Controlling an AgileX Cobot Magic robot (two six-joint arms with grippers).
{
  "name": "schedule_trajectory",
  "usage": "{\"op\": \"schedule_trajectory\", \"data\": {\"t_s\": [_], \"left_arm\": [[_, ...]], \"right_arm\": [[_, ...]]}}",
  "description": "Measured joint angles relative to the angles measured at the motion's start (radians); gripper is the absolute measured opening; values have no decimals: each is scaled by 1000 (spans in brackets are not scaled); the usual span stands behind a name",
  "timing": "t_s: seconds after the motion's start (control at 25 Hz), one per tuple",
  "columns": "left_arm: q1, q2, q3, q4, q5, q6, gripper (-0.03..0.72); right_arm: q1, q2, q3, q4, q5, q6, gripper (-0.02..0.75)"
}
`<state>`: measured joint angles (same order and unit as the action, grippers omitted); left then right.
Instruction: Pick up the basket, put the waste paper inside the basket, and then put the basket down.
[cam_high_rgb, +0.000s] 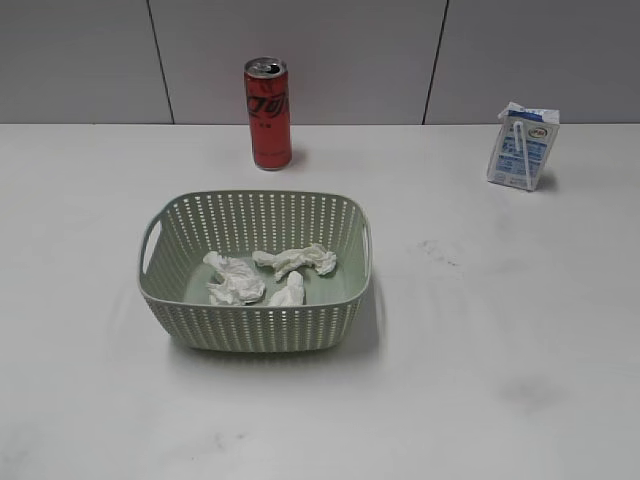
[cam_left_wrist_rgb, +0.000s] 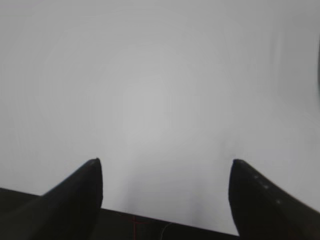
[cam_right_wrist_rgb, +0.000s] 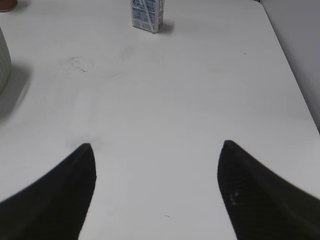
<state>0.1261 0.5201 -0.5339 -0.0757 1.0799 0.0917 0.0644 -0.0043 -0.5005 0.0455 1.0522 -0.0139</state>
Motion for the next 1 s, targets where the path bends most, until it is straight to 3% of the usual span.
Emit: {"op": "schedule_trajectory", "data": {"t_s": [1.0], "left_arm": [[-23, -509, 46, 0, 3, 0, 591]], "right_arm": [[0, 0, 0, 0, -1, 1, 572]]}}
